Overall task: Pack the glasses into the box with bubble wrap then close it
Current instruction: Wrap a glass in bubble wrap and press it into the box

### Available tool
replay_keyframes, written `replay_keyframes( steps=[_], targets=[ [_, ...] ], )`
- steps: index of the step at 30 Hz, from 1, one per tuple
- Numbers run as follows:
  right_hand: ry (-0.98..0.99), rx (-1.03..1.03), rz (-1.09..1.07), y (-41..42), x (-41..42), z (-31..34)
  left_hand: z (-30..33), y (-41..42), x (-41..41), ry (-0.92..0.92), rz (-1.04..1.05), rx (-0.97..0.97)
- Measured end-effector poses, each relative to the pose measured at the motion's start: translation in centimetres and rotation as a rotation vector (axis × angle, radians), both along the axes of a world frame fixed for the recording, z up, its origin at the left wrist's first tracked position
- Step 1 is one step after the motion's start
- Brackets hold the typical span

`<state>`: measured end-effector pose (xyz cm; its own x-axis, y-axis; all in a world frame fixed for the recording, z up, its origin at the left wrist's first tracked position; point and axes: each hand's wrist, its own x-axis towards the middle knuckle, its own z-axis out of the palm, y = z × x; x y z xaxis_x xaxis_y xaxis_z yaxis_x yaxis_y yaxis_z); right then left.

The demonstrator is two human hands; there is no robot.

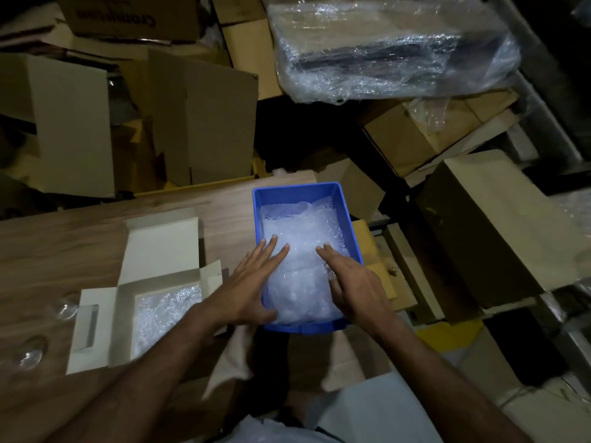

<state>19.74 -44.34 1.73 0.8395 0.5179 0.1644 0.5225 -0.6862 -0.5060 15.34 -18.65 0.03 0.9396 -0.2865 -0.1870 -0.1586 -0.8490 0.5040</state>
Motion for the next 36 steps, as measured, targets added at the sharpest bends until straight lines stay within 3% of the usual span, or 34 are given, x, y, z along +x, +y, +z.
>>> replay_keyframes(
  steps=[2, 6, 12, 16, 21, 24, 28, 30, 32, 36],
  targets=[
    [-0.068, -0.002, 0.026, 0.3, -0.1, 0.5, -0.2, -1.0, 0.7, -0.092, 0.049, -0.002],
    [-0.126, -0.041, 0.018, 0.8, -0.2, 1.1, 1.5, 0.3, 1.0, -0.249, 0.222, -0.253],
    [-0.1, -0.017, -0.006, 3.8, 0.4, 0.8, 4.8, 5.0, -1.8, -0.323, 0.127, -0.27],
    [-0.23, 0.122, 0.071, 5.5, -0.6, 2.3, 5.7, 6.3, -3.9, -0.48, 0.145, -0.232],
    [-0.332, 0.244, 0.182, 7.6, -1.9, 4.0, 5.2, 7.2, -4.8, -0.384, 0.253, -0.405],
    [-0.371, 0.196, 0.216, 9.2, -2.3, 5.5, 7.4, 8.2, -5.3, -0.437, 0.328, -0.525],
    [-0.359, 0.18, 0.226, 11.5, -2.6, 7.0, 10.7, 11.0, -8.7, -0.527, 0.364, -0.498],
    [-0.332, 0.259, 0.245, 13.3, -3.0, 8.0, 11.4, 12.6, -10.0, -0.651, 0.45, -0.529],
    [-0.247, 0.371, 0.267, 15.5, -3.5, 9.3, 12.0, 13.3, -10.7, -0.696, 0.613, -0.695],
    [-0.082, 0.595, 0.309, 19.4, -4.2, 12.3, 12.8, 13.1, -10.4, -0.51, 1.131, -1.033]
  ],
)
